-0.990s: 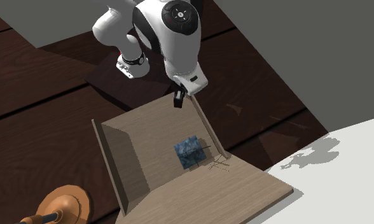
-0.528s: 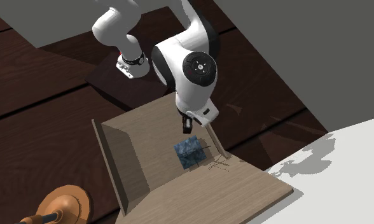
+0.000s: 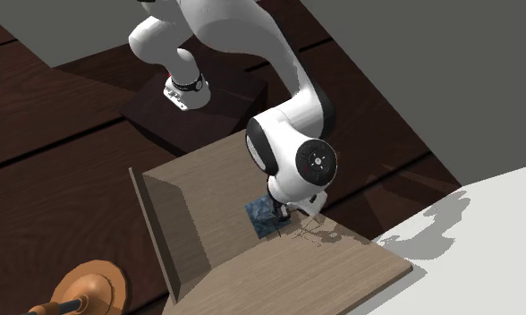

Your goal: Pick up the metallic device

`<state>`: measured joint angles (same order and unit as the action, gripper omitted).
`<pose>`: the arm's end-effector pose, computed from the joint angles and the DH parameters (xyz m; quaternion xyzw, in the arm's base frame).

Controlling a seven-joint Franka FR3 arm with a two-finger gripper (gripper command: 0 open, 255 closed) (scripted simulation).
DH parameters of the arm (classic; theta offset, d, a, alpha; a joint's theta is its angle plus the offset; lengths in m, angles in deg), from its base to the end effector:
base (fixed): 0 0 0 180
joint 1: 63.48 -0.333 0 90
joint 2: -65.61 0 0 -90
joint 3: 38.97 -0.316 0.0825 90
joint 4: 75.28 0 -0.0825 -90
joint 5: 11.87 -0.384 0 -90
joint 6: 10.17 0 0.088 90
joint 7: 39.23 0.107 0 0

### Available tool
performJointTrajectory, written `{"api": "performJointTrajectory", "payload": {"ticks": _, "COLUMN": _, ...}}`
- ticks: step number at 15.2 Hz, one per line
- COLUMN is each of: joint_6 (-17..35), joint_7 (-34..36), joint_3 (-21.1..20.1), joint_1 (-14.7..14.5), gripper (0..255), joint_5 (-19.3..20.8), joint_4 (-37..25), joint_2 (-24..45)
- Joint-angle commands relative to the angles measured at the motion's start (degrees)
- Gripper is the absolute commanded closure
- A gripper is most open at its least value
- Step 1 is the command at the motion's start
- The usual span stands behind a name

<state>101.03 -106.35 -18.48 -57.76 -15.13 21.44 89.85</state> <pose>0.5897 -0.2614 0.3548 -0.9345 -0.3455 0.0833 0.0195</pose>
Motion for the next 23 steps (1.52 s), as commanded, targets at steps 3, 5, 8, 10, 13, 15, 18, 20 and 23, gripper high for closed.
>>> {"api": "performJointTrajectory", "payload": {"ticks": 3, "joint_6": -1.6, "joint_7": -4.6, "joint_3": -1.1, "joint_1": 2.5, "gripper": 0, "joint_5": -0.8, "joint_4": -10.0, "joint_2": 9.1}}
{"api": "performJointTrajectory", "payload": {"ticks": 5, "joint_6": -0.4, "joint_7": -4.6, "joint_3": -1.2, "joint_1": 2.6, "gripper": 0, "joint_5": -0.9, "joint_4": -9.4, "joint_2": 9.8}}
{"api": "performJointTrajectory", "payload": {"ticks": 8, "joint_6": 1.4, "joint_7": -4.6, "joint_3": -1.4, "joint_1": 2.7, "gripper": 0, "joint_5": -1.2, "joint_4": -8.7, "joint_2": 10.8}}
{"api": "performJointTrajectory", "payload": {"ticks": 10, "joint_6": 2.8, "joint_7": -4.6, "joint_3": -1.6, "joint_1": 2.8, "gripper": 0, "joint_5": -1.5, "joint_4": -8.1, "joint_2": 11.7}}
{"api": "performJointTrajectory", "payload": {"ticks": 13, "joint_6": 2.8, "joint_7": -4.6, "joint_3": -1.6, "joint_1": 2.8, "gripper": 255, "joint_5": -1.4, "joint_4": -8.1, "joint_2": 11.7}}
{"api": "performJointTrajectory", "payload": {"ticks": 15, "joint_6": 3.3, "joint_7": -4.5, "joint_3": -1.5, "joint_1": 2.6, "gripper": 255, "joint_5": -1.3, "joint_4": -6.9, "joint_2": 11.0}}
{"api": "performJointTrajectory", "payload": {"ticks": 18, "joint_6": 3.0, "joint_7": -4.4, "joint_3": -1.6, "joint_1": 2.5, "gripper": 255, "joint_5": -1.3, "joint_4": -7.2, "joint_2": 11.0}}
{"api": "performJointTrajectory", "payload": {"ticks": 20, "joint_6": 3.1, "joint_7": -4.5, "joint_3": -1.5, "joint_1": 2.6, "gripper": 255, "joint_5": -1.3, "joint_4": -7.1, "joint_2": 11.0}}
{"api": "performJointTrajectory", "payload": {"ticks": 23, "joint_6": 2.3, "joint_7": -4.6, "joint_3": -1.5, "joint_1": 2.8, "gripper": 255, "joint_5": -1.4, "joint_4": -8.3, "joint_2": 11.4}}
